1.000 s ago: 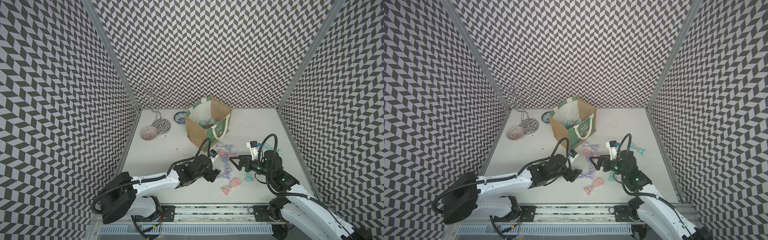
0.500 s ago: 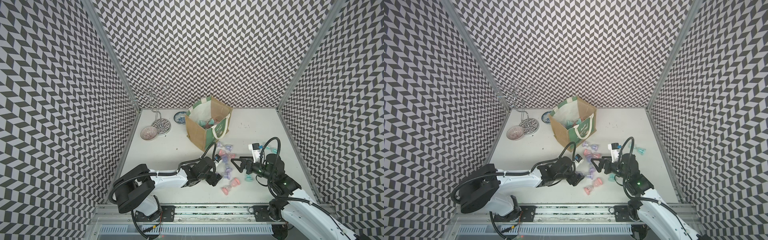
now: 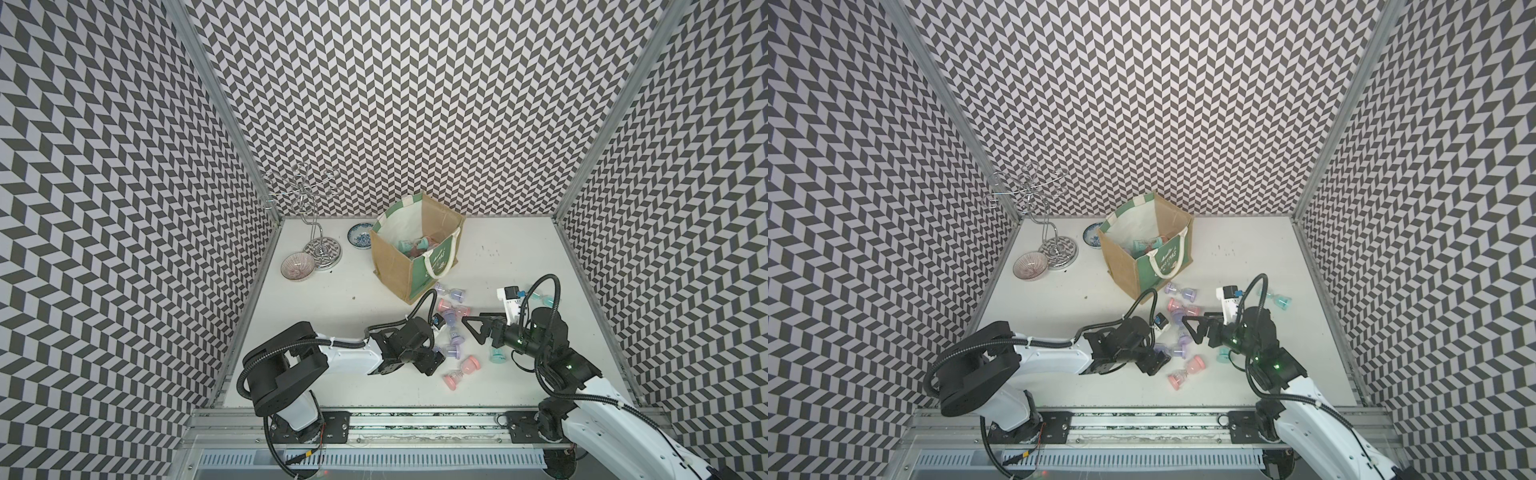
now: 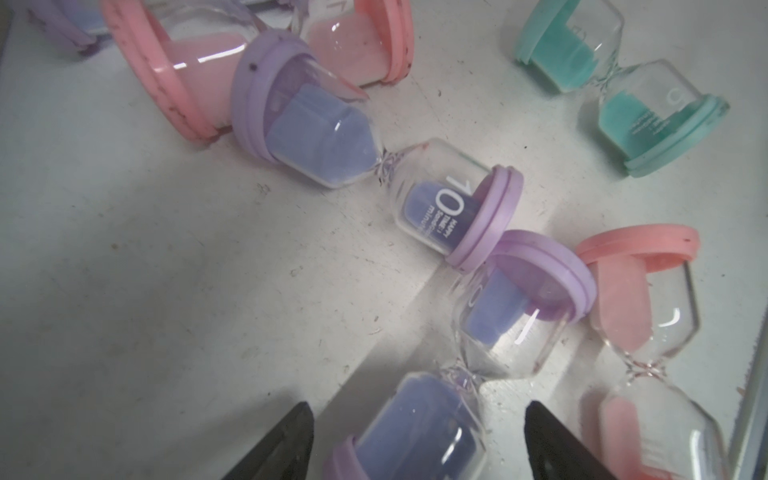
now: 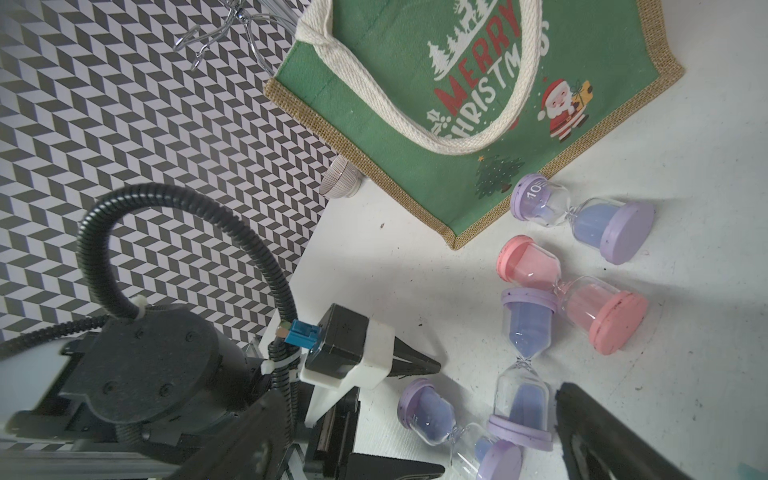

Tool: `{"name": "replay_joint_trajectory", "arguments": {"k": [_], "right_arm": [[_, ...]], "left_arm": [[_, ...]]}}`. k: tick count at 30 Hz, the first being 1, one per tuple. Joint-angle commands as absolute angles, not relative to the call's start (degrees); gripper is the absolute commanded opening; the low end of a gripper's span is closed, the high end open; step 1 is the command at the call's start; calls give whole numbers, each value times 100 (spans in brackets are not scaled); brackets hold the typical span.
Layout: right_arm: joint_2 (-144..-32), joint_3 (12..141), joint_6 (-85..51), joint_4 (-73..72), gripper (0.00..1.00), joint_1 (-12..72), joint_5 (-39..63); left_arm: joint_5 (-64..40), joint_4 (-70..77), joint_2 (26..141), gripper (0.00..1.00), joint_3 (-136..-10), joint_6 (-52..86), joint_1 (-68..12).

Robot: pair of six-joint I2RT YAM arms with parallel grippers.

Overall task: Put the hourglass into the canvas bag
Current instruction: Pick up the hourglass from the center of the board.

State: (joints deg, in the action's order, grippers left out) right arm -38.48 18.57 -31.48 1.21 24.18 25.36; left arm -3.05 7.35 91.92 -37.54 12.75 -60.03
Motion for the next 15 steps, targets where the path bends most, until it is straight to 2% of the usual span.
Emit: {"name": "replay_joint_trajectory", "arguments": {"k": [1,15], "right_arm": [[-3855,1837,-3155,-149,99,2377,2444],[-3902,1836,-3111,-166,99,2364,2409]], "left_arm": [[-358,947,9324,78,-3863,1327,-6053],[-307,787,9172,56,-3800,1399,-6059]]}}
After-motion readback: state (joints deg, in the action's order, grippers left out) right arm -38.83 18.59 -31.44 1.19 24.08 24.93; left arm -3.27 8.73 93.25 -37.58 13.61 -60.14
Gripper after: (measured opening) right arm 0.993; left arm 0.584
